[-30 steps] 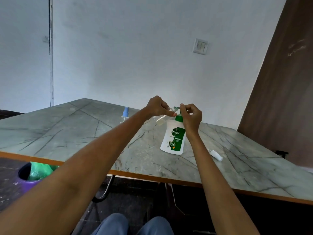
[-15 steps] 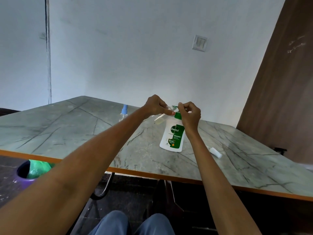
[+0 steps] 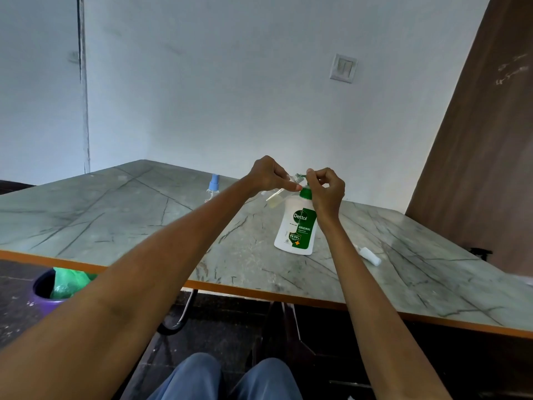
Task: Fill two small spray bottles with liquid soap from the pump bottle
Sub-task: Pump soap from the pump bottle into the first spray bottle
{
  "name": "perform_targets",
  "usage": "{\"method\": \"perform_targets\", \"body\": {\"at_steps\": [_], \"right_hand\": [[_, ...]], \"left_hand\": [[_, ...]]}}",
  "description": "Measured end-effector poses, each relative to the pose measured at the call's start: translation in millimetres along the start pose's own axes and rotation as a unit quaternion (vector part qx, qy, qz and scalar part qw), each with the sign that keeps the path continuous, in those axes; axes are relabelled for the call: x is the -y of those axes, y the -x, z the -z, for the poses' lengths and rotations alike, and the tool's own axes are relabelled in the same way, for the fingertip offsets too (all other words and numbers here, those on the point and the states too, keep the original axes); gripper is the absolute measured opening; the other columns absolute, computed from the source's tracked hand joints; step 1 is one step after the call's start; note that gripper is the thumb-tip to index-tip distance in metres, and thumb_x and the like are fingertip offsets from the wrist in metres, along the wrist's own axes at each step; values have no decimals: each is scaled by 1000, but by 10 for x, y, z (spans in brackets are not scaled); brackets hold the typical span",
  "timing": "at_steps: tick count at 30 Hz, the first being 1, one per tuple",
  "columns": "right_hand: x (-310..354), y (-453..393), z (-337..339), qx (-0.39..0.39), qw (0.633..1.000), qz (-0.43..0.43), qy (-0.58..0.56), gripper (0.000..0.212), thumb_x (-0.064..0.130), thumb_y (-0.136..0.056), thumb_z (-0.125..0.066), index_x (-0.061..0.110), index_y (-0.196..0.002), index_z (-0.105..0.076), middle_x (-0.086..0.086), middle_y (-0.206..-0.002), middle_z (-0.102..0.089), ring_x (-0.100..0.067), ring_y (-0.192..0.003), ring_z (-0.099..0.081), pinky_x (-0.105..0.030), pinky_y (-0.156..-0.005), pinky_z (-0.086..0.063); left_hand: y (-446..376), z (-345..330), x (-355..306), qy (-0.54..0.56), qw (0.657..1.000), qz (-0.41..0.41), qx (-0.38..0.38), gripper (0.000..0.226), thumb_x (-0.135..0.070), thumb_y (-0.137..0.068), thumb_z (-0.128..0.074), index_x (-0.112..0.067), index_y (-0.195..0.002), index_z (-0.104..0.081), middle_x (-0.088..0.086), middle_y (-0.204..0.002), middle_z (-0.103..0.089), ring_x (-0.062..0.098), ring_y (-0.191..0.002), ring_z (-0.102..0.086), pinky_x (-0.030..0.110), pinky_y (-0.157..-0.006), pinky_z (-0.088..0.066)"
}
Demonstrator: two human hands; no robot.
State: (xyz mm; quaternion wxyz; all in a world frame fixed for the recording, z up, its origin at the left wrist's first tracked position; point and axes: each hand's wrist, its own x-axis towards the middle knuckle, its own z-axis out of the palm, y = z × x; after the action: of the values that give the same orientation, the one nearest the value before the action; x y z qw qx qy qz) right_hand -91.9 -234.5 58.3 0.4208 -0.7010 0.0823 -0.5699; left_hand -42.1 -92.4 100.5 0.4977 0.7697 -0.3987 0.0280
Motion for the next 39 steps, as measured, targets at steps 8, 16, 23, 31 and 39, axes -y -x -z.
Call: {"method": "perform_targets", "body": {"at_steps": [8, 16, 23, 31, 39], "right_hand": [[-9, 26, 37, 12, 1000, -3, 10, 29, 36, -80, -62, 9, -70, -62, 12, -66, -57, -6, -65, -53, -53, -88, -46], [33, -10, -1, 1, 1000, -12, 6, 25, 33, -81, -63, 11, -69, -62, 13, -65, -57, -5, -66, -53, -53, -89, -45], [-38, 48, 5, 7, 999, -21, -26, 25, 39, -74, -61, 17, -63, -57, 11, -63, -57, -4, -62, -50, -53, -87, -46], [1, 19, 18, 0, 1000, -3, 0, 30, 44, -75, -57, 15, -66, -59, 15, -64, -56, -5, -64, -52, -53, -92, -43], [117, 143, 32, -6, 1000, 12, -20, 21, 51, -76, -45, 37, -76, -60, 25, -83, -58, -7, -89, -54, -54, -95, -40]], "left_hand": [[-7, -23, 22, 0, 1000, 7, 4, 39, -25, -65, -82, 0, -94, -73, 3, -83, -68, 5, -71, -52, 16, -59, -40], [-10, 12, -26, -6, 1000, 6, -3, 40, -26, -66, -82, 0, -95, -73, 1, -79, -67, 3, -66, -49, 15, -58, -37], [15, 2, 7, -4, 1000, 8, 12, 40, -25, -64, -83, 0, -94, -73, 2, -85, -68, 6, -74, -54, 15, -60, -39], [-2, -2, 11, 11, 1000, 1, 0, 39, -25, -66, -82, 1, -93, -73, 5, -83, -69, 5, -70, -51, 17, -59, -38], [-23, 14, -31, 24, 1000, 9, -3, 39, -25, -66, -82, 2, -93, -73, 1, -74, -66, 3, -62, -48, 15, -57, -36]]}}
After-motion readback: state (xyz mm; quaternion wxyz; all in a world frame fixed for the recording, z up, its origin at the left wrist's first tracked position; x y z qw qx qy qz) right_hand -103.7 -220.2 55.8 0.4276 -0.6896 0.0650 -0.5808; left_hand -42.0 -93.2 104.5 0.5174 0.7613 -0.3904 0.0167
